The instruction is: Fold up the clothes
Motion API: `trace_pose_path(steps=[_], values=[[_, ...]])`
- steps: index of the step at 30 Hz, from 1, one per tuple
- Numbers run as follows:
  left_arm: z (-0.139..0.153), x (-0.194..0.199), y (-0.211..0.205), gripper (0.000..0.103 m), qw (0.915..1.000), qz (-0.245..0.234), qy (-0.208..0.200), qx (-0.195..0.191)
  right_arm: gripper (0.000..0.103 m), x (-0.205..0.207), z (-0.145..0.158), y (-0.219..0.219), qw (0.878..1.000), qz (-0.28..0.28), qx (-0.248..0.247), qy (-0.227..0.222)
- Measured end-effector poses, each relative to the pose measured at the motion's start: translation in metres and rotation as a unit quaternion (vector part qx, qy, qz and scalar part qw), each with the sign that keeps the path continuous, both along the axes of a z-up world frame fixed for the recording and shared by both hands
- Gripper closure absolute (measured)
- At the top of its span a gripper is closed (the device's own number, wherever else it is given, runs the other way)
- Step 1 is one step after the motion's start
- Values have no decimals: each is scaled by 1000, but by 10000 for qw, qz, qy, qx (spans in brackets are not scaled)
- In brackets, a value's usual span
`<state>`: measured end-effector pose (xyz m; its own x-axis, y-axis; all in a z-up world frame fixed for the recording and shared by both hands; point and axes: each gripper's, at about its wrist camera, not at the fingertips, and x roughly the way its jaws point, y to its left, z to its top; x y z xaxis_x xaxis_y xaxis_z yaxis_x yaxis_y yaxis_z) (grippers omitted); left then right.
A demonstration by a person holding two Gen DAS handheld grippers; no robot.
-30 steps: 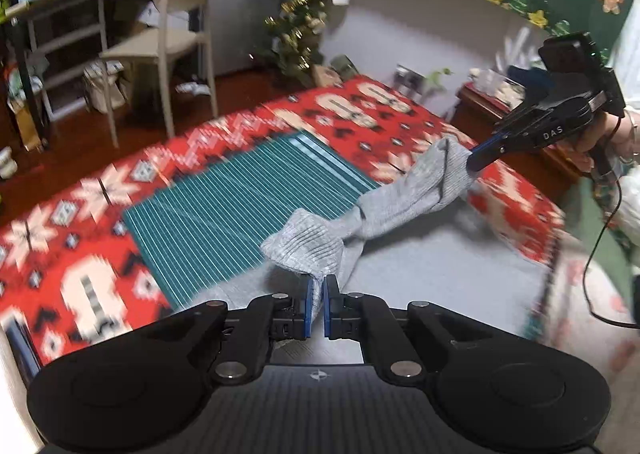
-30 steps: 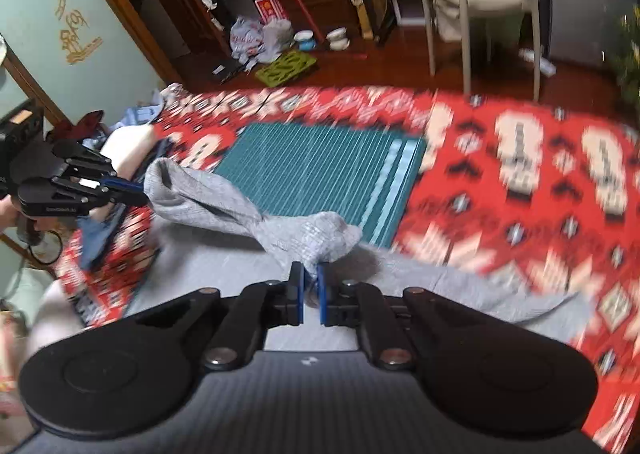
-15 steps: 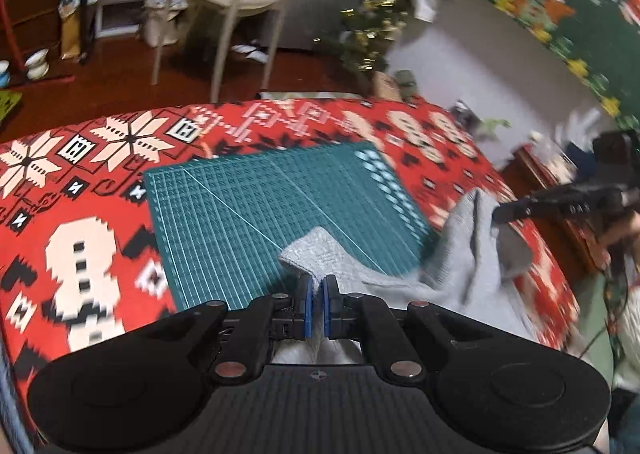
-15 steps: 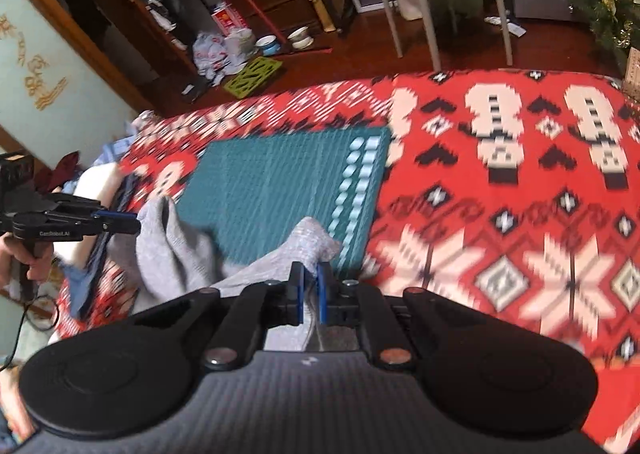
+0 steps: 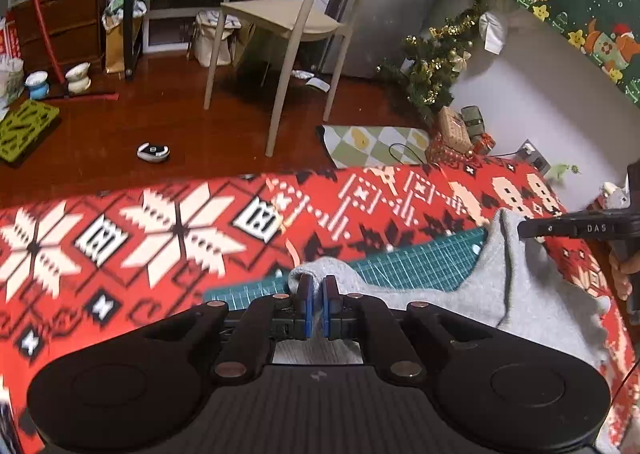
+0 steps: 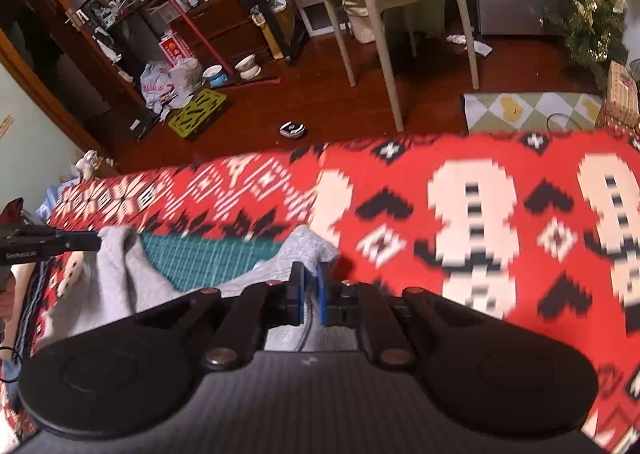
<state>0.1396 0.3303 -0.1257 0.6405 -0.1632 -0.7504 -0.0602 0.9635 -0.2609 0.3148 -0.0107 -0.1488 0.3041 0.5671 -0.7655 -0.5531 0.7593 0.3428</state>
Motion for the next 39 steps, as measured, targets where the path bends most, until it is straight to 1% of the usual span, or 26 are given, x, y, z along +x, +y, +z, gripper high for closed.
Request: trace_pose_path(steps=[2,5,7,8,9,10,11,12,13,14,17,19,22,24,27,29,31,34,39], values=[[-3,5,-1,98,9999,-2,-42,136,97,9,-4,6,10000,23,-40,-53],[-9,8,-2,98,9997,-59,-25,234,96,13,-12,12,9998,71,-134,-116],[-11,6,-3,96,9994,-187,-11,302,94,13,-16,13,9997,135,-167,-136],[-11,2,-3,94,9991,-225,-25,349,88,12,-16,11,9996,159,-141,-182],[-10,-1,-1,88,9990,-229,-50,377,85,11,-15,8,9995,177,-103,-243],[-8,-4,1,82,9989,-234,-85,397,77,10,-12,4,9994,183,-33,-309],[-6,-7,3,79,9988,-243,-145,394,75,9,-8,-1,9991,183,50,-376],[-3,-11,6,72,9987,-252,-206,391,74,8,-4,-7,9988,218,57,-442],[-1,-14,9,67,9986,-255,-264,381,73,7,0,-12,9984,267,34,-507],[2,-18,12,67,9986,-242,-316,350,72,6,4,-17,9979,317,10,-572],[6,-31,22,66,9987,-183,-331,336,72,-3,5,-30,9945,673,-423,-684],[4,-39,26,65,9989,-176,-247,364,72,-8,-1,-42,9937,797,-596,-516],[-3,-49,32,65,9990,-125,-118,407,72,-13,-8,-56,9942,730,-664,-427],[-6,-55,35,65,9993,-31,-84,370,73,-10,-10,-65,9970,521,-472,-318],[-6,-61,37,65,9997,4,-123,231,73,-2,-10,-79,9999,78,-1,-143],[-5,-63,36,65,9996,-36,-124,238,77,-1,-10,-83,9998,-66,-50,-195],[-4,-63,35,65,9996,-68,-111,259,80,-4,-12,-79,9994,20,-249,-259],[-3,-64,35,65,9997,-63,-138,213,80,-14,-11,-68,9973,294,-510,-429],[-2,-68,33,65,9996,-97,-150,225,80,-39,-10,-44,9887,795,-989,-804]])
